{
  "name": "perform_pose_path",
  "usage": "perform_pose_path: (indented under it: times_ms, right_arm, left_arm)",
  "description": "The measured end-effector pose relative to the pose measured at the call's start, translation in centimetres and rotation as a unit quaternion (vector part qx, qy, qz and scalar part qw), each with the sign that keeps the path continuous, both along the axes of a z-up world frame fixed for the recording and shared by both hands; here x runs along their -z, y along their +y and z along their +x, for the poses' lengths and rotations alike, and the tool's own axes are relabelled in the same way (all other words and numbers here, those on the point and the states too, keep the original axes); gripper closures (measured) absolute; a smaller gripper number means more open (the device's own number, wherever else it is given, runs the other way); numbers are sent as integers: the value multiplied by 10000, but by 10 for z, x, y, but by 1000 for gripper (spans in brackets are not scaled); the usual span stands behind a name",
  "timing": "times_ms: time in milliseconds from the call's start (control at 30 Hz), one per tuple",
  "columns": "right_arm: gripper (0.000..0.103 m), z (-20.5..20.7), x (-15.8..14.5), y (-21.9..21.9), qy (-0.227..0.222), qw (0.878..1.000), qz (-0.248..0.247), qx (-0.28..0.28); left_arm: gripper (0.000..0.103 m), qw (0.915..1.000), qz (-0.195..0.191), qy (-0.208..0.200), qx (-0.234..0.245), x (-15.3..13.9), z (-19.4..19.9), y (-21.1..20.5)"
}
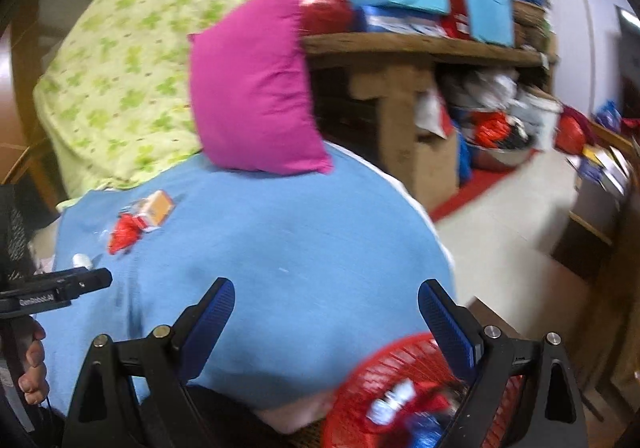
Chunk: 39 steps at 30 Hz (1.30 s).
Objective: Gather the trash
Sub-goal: 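Return both tools to the blanket near the red bag, then grasp the red plastic bag with the right tool while the left tool grasps the white tissue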
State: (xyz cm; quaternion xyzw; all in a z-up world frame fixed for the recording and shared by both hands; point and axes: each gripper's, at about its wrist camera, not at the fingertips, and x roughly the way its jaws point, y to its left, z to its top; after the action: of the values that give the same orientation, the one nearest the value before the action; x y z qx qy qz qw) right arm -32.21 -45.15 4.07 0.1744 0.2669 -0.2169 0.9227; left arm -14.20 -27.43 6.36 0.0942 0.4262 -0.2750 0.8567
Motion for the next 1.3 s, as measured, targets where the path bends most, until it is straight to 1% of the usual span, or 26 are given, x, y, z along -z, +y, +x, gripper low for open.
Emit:
perform_pose_path:
  times_ms: [100, 200, 367, 433, 533, 667, 800, 900, 1067, 1100, 1167, 1233, 1300]
  right_arm:
    - [8, 26, -15, 20, -68, 9993, -148, -333]
    - [8, 48, -27, 42, -127, 9976, -258, -628]
    - [8, 92, -44, 86, -246, 9919, -350, -1195]
    - [8, 108, -47, 101, -266, 9894, -407, -1367]
    - [8, 139, -47, 125, -260, 9852, -351, -1660]
    - [8, 190, -37, 158, -82, 9777, -318, -2073]
    - [8, 244, -17, 193, 241, 9671, -369, -2506]
    - [8, 282, -3, 214, 427, 9600, -443, -2732]
    - [9, 342, 17, 238, 683, 9522, -515, -2932]
    - [10, 347, 18, 240, 710, 9516, -544, -2941]
    - [16, 366, 26, 246, 817, 9490, -576, -2989]
    - [19, 381, 33, 249, 909, 9482, -619, -2981]
    - [19, 392, 38, 249, 972, 9486, -634, -2944]
  left_arm:
    - [26, 9992, 1, -28, -401, 2, 18, 36]
    - [26, 9965, 52, -77, -828, 6, 34, 71]
    - [26, 9880, 196, -204, -1520, 16, 60, 121]
    - [26, 9837, 261, -228, -1766, 21, 70, 140]
    - [26, 9782, 271, -221, -2049, 29, 81, 164]
    - [26, 9692, 247, -125, -2447, 45, 97, 194]
    - [26, 9629, 197, -110, -2688, 58, 109, 216]
    - [26, 9591, 204, -134, -2819, 67, 117, 227]
    - [26, 9539, 160, -167, -2992, 77, 126, 241]
    - [26, 9527, 147, -158, -3033, 78, 127, 244]
    - [26, 9503, 88, -179, -3106, 77, 130, 249]
    - [26, 9482, 40, -222, -3169, 76, 131, 253]
    - [26, 9468, 7, -232, -3210, 76, 132, 256]
